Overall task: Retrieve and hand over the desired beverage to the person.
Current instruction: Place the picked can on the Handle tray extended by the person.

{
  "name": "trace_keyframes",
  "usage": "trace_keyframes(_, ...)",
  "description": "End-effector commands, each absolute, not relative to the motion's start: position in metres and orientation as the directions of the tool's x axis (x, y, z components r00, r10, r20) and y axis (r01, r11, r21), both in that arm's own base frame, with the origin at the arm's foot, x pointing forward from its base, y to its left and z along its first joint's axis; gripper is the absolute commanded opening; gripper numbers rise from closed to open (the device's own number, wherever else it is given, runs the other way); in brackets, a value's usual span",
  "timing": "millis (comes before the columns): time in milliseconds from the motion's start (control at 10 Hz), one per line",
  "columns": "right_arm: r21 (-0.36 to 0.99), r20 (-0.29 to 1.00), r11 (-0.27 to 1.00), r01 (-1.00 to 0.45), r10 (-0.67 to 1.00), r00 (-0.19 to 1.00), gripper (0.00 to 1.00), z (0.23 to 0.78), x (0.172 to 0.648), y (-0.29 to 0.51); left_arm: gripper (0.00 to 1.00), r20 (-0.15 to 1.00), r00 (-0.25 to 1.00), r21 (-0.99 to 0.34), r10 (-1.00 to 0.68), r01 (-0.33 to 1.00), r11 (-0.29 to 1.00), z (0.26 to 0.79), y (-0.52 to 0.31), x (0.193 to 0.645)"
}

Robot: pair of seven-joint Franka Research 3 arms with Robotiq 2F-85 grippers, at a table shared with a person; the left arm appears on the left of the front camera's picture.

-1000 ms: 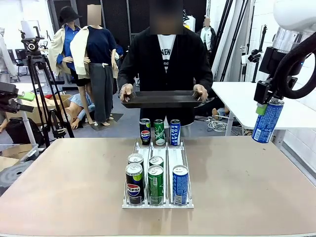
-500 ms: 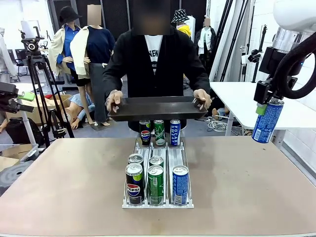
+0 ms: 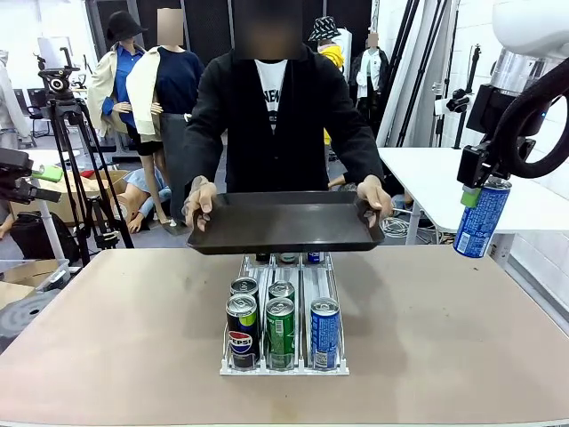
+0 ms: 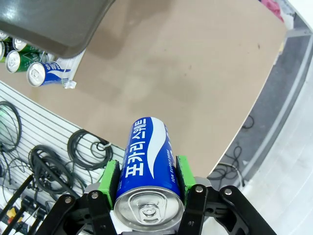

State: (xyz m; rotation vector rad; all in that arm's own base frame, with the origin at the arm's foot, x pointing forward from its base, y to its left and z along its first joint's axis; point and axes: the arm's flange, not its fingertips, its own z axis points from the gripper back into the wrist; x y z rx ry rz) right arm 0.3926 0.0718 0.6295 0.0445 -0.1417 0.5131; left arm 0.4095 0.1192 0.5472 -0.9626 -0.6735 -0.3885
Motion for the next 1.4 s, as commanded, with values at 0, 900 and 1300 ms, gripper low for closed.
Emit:
trace_keyframes(0,0.008,0.148,0.879,-0.477,0.471,0.87,0.0,0.631,0.392,0.072,1.0,0.68,0.733,-0.628,-0.001,0.584,0.514,0.548,0.119,0.408)
trace_keyframes(900,-0.078,0.141,0.77,-0.633,0.637,0.758,0.0,0.721,0.412,0.204,1.0,0.68,0.733,-0.628,-0.001,0.584,0.514,0.548,0.119,0.408)
trace_keyframes(1300,-0.092,0.131,0.714,-0.694,0.7,0.702,0.0,0.704,0.452,0.264,1.0,0.68,0.733,-0.628,-0.001,0.584,0.514,0.548,0.119,0.408)
